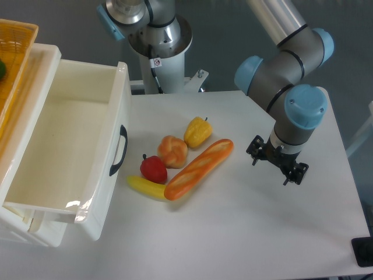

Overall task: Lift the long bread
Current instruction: 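Move the open gripper toward the long orange bread loaf, then lower the gripper onto the middle of the bread loaf and close it, then lift the gripped bread loaf up off the table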

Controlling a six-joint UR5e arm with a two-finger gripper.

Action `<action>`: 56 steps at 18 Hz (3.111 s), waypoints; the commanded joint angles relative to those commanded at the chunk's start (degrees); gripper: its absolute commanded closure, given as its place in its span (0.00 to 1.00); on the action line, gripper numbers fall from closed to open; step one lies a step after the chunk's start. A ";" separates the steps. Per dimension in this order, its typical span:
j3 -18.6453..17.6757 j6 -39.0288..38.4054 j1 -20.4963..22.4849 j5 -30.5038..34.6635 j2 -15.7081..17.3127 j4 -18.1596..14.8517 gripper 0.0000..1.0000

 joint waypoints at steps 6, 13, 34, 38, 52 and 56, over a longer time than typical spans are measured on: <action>-2.10 -0.62 -0.09 -0.18 1.05 0.00 0.00; -9.74 -0.62 -0.53 -2.45 5.89 0.70 0.00; -11.25 -18.46 -15.03 -5.62 2.47 -1.84 0.05; -10.90 -18.37 -15.03 -5.62 1.58 -1.67 0.17; -8.97 -18.55 -14.42 -2.63 0.88 -1.93 0.98; -8.26 -18.89 -13.71 -2.72 1.67 -2.37 0.89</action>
